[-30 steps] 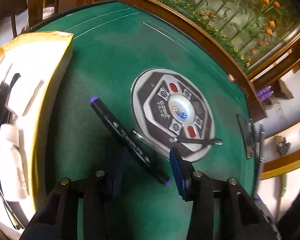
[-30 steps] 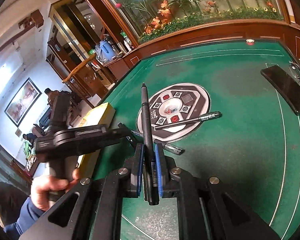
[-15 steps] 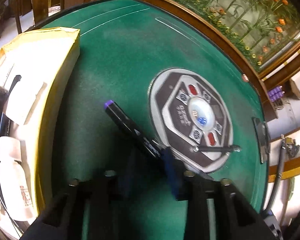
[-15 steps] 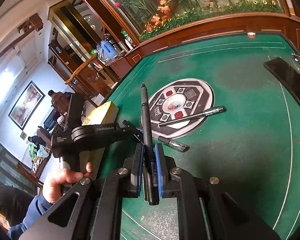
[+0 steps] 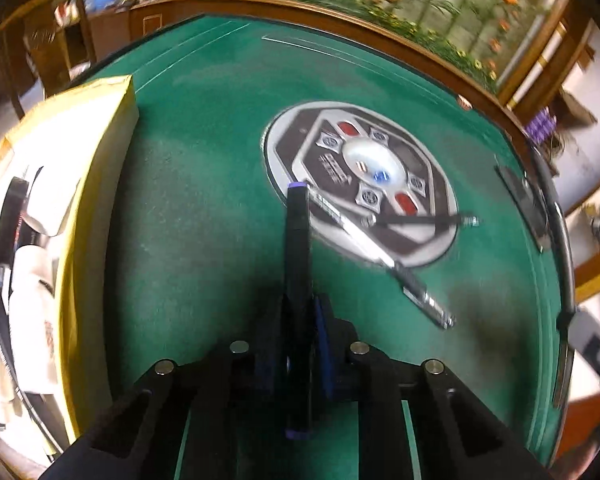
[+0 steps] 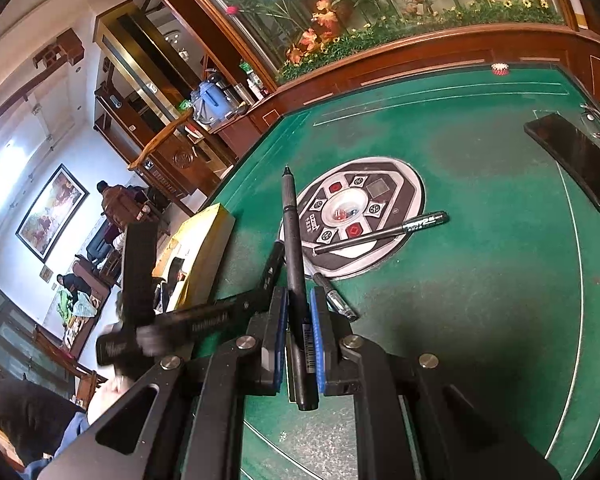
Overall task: Organize rigid objects
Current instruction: 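Grasp a black pen with the right gripper while the left gripper grasps the purple-capped marker, then carry the black pen and purple-capped marker over the tray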
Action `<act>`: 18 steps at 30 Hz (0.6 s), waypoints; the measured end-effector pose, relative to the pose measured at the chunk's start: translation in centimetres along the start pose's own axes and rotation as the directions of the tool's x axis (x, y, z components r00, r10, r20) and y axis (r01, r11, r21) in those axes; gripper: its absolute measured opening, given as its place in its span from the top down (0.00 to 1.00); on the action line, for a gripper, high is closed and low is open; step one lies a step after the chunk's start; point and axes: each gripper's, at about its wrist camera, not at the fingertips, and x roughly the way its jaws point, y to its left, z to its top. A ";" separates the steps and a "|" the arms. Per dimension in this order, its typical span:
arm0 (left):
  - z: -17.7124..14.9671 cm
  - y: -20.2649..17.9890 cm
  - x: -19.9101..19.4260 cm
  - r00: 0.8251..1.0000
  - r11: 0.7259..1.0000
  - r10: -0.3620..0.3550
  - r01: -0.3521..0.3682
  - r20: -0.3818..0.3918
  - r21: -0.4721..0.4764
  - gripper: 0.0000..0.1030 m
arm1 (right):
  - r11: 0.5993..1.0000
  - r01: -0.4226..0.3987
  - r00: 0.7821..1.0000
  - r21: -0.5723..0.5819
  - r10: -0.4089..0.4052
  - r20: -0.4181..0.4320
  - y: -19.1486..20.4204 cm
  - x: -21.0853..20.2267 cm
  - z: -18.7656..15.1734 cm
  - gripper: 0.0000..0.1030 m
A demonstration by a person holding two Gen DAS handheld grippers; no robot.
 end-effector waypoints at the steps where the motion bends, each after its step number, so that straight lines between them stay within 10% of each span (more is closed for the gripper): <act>1: -0.2 -0.2 -0.1 1.000 1.000 0.008 -0.008 0.005 0.009 0.85 | 1.000 0.001 1.000 -0.001 -0.001 -0.004 0.0 0.1 -0.1 0.89; 18: -4.1 -2.0 -5.9 0.963 0.989 0.025 -0.063 0.270 0.130 0.86 | 0.999 0.008 0.999 -0.032 -0.010 -0.047 0.6 1.7 -0.8 0.90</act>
